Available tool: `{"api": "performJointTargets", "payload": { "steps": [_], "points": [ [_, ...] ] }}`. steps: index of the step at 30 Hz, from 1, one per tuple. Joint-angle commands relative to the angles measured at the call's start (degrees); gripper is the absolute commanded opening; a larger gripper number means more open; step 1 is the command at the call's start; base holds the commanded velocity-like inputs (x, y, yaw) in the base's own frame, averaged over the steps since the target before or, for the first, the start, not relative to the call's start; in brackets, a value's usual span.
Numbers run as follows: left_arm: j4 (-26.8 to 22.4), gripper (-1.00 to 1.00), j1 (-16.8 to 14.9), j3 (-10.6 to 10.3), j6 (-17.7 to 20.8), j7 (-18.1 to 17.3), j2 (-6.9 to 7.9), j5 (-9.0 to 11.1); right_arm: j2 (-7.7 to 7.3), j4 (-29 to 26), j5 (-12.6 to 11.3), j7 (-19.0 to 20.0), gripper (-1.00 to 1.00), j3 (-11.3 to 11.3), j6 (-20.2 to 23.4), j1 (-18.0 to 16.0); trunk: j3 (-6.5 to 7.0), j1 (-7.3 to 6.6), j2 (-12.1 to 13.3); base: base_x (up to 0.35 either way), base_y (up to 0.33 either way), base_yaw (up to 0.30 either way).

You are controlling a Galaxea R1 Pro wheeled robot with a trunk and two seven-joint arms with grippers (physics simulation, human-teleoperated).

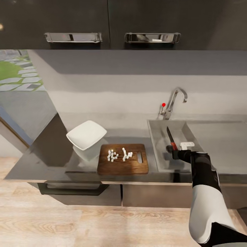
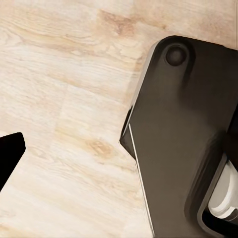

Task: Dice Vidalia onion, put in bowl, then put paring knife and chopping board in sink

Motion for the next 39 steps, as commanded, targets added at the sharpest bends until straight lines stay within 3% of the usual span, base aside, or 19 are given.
{"api": "performJointTargets", "payload": {
  "steps": [1, 9, 17, 36, 37, 39],
  "points": [
    [-0.13, 1.00, 0.03, -0.49, -0.08, 0.59, 0.04, 0.10, 0.05, -0.01, 0.56, 0.54, -1.00, -0.26, -0.03, -0.07, -0.18, 0.06, -0.10, 0.253, -0.121, 0.000],
    [-0.12, 1.00, 0.03, -0.49, -0.08, 0.59, 0.04, 0.10, 0.08, 0.85, 0.55, 0.46, -1.00, -0.28, -0.13, -0.07, -0.92, 0.06, -0.10, 0.161, -0.074, 0.000],
    [-0.12, 1.00, 0.03, -0.49, -0.08, 0.59, 0.04, 0.10, 0.02, 5.19, 0.62, 0.12, -1.00, -0.33, -0.21, -0.06, -1.65, 0.06, -0.10, 0.003, -0.001, 0.000],
    [-0.05, 1.00, 0.03, -0.49, -0.08, 0.59, 0.04, 0.10, 0.01, 5.59, 0.63, -1.34, -1.00, -0.33, -0.22, -0.04, -2.37, 0.06, -0.10, 0.000, 0.000, 0.000],
    [-0.05, 1.00, 0.03, -0.49, -0.08, 0.59, 0.04, 0.10, 0.03, 5.59, 0.64, -1.32, 1.00, -0.33, -0.22, -0.06, -2.37, 0.06, -0.10, 0.000, 0.000, 0.000],
    [-0.05, 1.00, 0.03, -0.49, -0.08, 0.59, 0.04, 0.10, 0.02, 5.59, 0.64, -1.25, 1.00, -0.33, -0.22, -0.04, -2.37, 0.06, -0.10, 0.000, 0.000, 0.000]
  ]
}}
